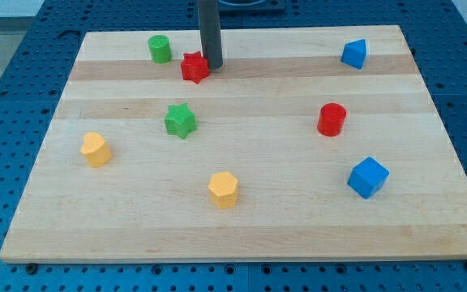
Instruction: Move the red star towards top left
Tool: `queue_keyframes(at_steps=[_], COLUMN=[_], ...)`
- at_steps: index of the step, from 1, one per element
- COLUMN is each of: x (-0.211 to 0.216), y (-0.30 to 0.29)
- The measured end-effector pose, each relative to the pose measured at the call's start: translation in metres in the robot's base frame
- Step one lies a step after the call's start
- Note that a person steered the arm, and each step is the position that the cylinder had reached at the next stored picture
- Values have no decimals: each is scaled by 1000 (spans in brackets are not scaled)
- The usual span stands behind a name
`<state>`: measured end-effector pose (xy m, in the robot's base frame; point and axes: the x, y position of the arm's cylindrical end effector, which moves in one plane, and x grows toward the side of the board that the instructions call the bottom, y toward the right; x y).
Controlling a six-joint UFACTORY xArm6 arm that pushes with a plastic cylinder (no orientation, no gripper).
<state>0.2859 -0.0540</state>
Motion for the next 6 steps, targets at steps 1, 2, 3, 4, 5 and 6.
queue_keyframes(at_steps=[1, 2, 3, 4, 5, 6], x=[13, 32, 33, 29, 29, 26], y=[0, -6, -24, -65, -115, -133])
